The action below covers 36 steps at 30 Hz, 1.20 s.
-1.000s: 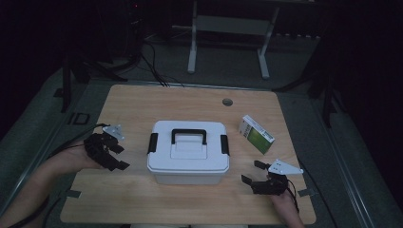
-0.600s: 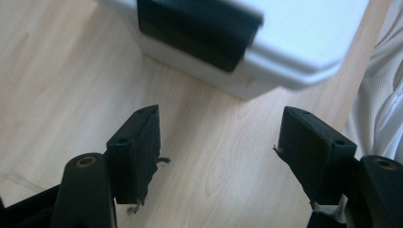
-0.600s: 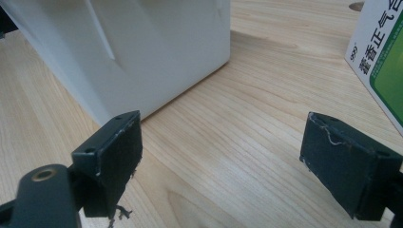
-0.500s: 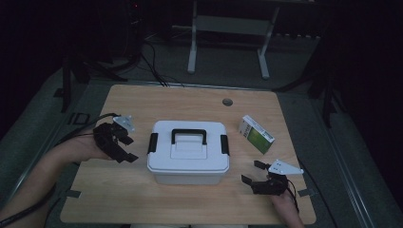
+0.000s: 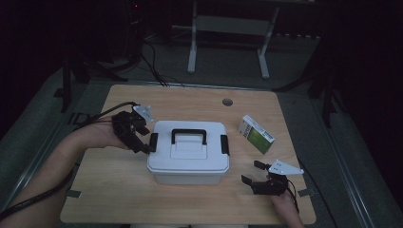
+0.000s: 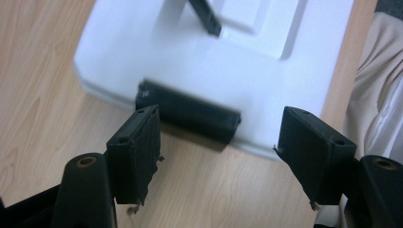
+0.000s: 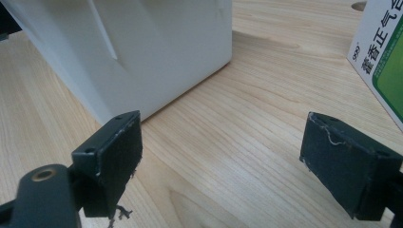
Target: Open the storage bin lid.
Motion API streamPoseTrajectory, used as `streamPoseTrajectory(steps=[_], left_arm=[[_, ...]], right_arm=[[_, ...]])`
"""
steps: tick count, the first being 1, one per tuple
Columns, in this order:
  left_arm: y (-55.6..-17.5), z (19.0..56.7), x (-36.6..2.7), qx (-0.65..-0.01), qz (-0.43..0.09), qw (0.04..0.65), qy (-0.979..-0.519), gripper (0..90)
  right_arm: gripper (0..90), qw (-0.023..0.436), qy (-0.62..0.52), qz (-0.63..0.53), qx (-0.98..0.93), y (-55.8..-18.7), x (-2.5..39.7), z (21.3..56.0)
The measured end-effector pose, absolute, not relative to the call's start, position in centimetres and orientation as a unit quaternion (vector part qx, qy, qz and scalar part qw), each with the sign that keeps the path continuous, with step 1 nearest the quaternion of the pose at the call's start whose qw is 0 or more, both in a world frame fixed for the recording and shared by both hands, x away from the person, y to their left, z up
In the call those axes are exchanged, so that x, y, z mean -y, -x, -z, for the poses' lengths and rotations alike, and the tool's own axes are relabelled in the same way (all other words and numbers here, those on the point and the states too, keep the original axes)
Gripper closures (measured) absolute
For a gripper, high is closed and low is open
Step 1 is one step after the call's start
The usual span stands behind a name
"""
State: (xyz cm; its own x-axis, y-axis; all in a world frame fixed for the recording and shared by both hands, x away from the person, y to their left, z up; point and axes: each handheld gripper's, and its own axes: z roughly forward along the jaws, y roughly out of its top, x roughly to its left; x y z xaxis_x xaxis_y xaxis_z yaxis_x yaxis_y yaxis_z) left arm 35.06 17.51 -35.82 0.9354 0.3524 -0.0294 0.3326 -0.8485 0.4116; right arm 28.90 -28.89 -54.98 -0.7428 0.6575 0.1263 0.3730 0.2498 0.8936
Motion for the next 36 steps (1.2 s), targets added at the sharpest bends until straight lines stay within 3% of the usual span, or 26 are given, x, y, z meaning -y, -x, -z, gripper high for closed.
streamPoseTrajectory(steps=[36], left_arm=[[-40.1,35.5,-8.0,-0.112,-0.05,0.159,-0.98,30.8]], right_arm=[[13.7,0.133,-0.325,-0.525,-0.775,-28.8,29.1,55.0]])
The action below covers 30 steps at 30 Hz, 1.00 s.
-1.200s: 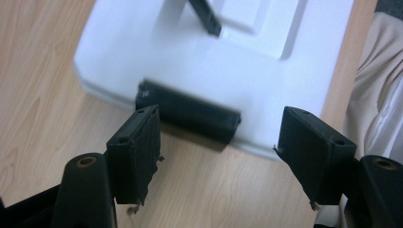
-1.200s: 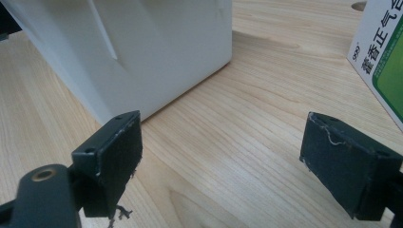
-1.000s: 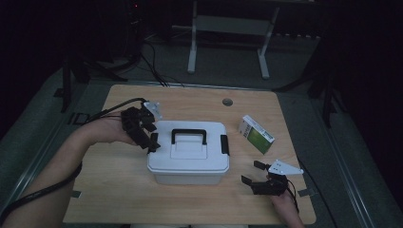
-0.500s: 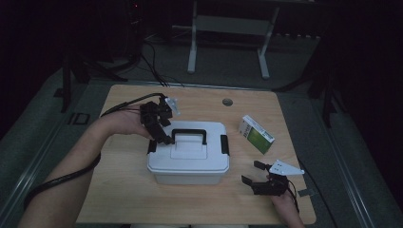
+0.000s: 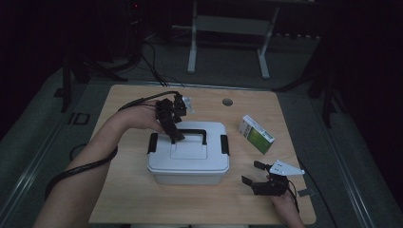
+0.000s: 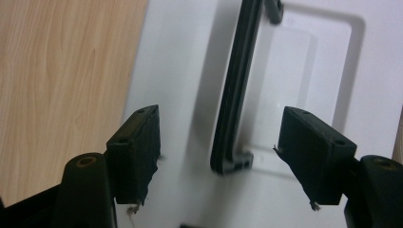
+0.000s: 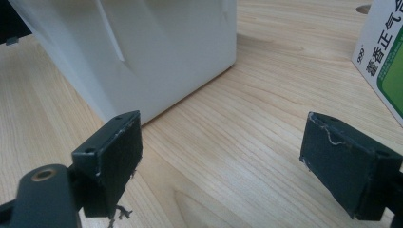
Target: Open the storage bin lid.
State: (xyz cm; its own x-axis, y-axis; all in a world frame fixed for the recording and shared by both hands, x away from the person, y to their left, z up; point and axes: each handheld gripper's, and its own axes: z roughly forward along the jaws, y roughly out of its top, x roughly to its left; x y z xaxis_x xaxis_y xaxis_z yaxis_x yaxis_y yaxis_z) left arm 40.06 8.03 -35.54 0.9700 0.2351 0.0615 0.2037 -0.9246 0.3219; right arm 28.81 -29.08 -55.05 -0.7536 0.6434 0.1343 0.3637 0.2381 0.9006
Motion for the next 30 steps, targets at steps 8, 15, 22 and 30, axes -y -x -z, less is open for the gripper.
streamPoseTrajectory(steps=[8,15,22,30], left_arm=[[-40.5,35.9,-6.3,-0.102,-0.033,0.137,-0.985,44.4],[-40.6,36.3,-5.4,-0.09,-0.04,0.115,-0.988,62.3],[-40.5,36.1,-4.6,-0.069,-0.032,0.098,-0.992,76.7],[-39.9,35.6,-4.3,-0.039,-0.013,0.09,-0.995,81.8]], right_arm=[[13.7,0.132,-0.324,-0.526,-0.775,-28.8,29.1,55.0],[13.7,0.131,-0.323,-0.527,-0.775,-28.8,29.1,55.1],[13.7,0.129,-0.325,-0.526,-0.775,-28.8,29.2,55.1],[13.8,0.128,-0.325,-0.528,-0.774,-28.8,29.2,55.1]])
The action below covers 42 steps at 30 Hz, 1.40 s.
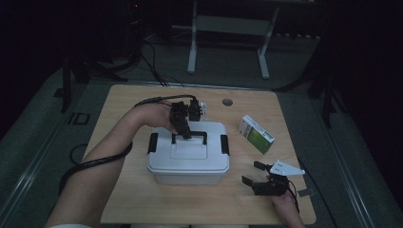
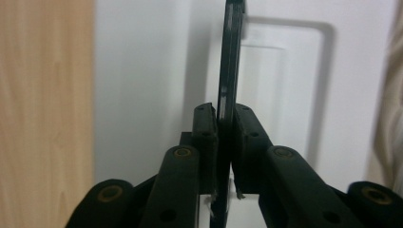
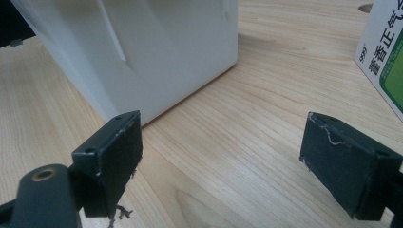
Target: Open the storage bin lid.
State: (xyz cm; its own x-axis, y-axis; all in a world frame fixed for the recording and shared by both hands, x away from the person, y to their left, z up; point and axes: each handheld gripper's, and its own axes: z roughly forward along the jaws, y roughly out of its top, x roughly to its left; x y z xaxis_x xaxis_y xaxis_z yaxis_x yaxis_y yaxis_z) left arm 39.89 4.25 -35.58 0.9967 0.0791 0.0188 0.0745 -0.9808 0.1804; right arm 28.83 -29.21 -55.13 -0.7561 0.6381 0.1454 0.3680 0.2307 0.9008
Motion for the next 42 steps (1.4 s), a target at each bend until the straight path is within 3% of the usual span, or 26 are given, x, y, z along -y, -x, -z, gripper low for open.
streamPoseTrajectory(steps=[10,27,42], left_arm=[[-39.5,35.0,-4.2,-0.034,-0.017,0.096,-0.995,82.4],[-39.0,31.0,-5.7,-0.047,-0.044,0.129,-0.99,83.5],[-38.0,29.8,-10.1,-0.092,-0.051,0.152,-0.983,83.5]], right_arm=[[13.8,0.126,-0.326,-0.529,-0.773,-28.8,29.2,55.1],[13.8,0.126,-0.325,-0.528,-0.774,-28.8,29.2,55.2],[13.8,0.127,-0.326,-0.528,-0.774,-28.8,29.1,55.1]])
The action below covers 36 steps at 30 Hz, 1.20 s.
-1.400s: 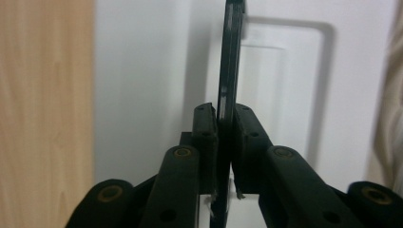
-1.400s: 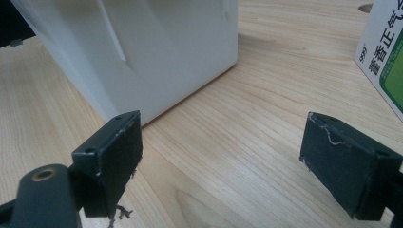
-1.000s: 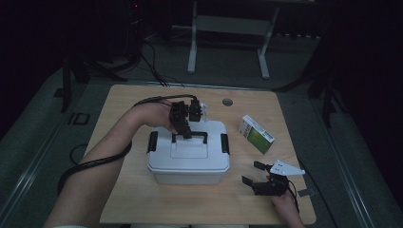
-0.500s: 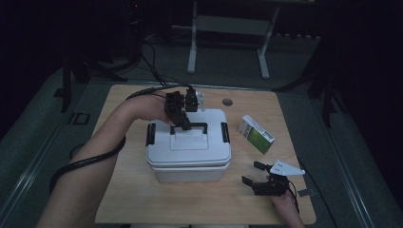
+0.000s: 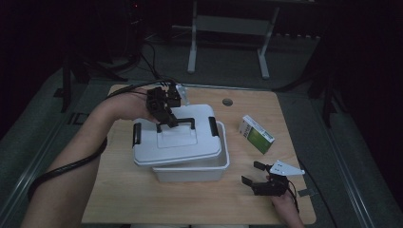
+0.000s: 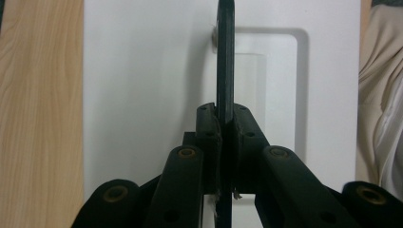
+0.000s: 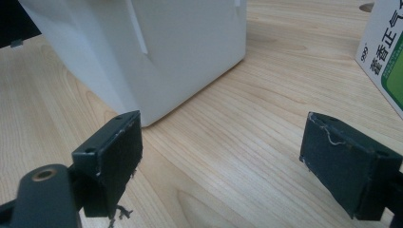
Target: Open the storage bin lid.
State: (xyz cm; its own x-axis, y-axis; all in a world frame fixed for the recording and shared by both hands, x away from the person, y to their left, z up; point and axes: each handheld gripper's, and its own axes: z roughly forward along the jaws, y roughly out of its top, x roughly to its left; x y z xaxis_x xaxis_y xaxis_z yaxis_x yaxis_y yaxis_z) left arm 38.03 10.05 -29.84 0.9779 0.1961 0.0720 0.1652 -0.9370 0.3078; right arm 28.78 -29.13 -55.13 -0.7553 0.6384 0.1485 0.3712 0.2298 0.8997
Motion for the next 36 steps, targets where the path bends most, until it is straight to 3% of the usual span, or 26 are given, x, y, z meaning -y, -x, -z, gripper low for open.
streamPoseTrajectory(steps=[36], left_arm=[[-33.9,31.3,-26.3,-0.24,-0.065,0.159,-0.956,83.5]], right_arm=[[14.2,0.128,-0.325,-0.518,-0.78,-28.8,28.8,55.2]])
